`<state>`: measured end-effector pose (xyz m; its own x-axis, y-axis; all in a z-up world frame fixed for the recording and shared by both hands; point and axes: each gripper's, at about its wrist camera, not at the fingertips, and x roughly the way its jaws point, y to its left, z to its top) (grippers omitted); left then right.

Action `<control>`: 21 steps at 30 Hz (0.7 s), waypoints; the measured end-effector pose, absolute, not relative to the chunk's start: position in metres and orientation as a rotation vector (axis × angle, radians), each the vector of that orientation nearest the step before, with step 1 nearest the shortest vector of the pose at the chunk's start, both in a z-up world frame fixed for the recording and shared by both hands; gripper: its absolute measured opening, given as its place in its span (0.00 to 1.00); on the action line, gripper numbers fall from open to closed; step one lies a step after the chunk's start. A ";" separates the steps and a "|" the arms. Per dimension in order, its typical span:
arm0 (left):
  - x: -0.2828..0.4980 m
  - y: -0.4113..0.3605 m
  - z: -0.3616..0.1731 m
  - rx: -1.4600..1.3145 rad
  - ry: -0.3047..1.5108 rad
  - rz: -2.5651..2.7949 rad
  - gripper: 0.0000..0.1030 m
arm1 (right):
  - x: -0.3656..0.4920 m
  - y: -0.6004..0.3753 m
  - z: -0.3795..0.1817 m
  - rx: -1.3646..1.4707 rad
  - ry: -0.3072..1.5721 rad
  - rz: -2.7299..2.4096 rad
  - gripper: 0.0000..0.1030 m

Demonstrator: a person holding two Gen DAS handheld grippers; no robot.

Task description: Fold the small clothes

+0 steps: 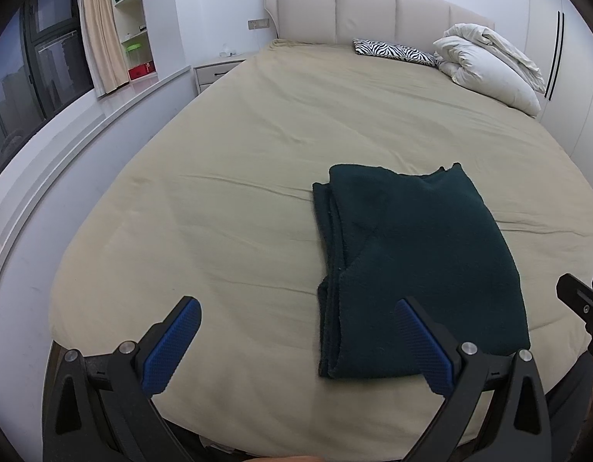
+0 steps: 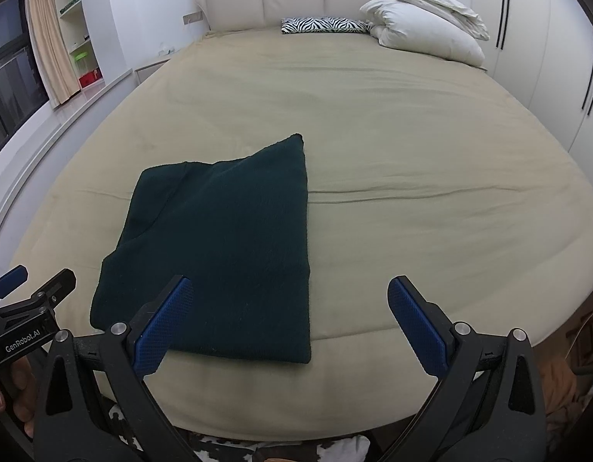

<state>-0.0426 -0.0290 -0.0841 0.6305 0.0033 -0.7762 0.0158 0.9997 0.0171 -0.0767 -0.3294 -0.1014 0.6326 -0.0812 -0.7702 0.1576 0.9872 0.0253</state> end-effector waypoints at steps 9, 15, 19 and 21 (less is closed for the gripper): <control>-0.043 -0.030 -0.084 0.021 0.889 -0.010 1.00 | -0.077 -0.329 -0.102 0.093 0.877 -0.137 1.00; -0.043 -0.029 -0.084 0.021 0.889 -0.011 1.00 | -0.076 -0.328 -0.103 0.095 0.878 -0.132 1.00; -0.043 -0.028 -0.085 0.021 0.891 -0.011 1.00 | -0.075 -0.327 -0.105 0.093 0.878 -0.130 1.00; -0.043 -0.028 -0.085 0.021 0.891 -0.012 1.00 | -0.075 -0.328 -0.106 0.093 0.879 -0.130 1.00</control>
<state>-0.0429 -0.0282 -0.0854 0.6285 -0.0014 -0.7778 0.0191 0.9997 0.0136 -0.0749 -0.3276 -0.1056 0.6311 -0.0750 -0.7721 0.1512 0.9881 0.0276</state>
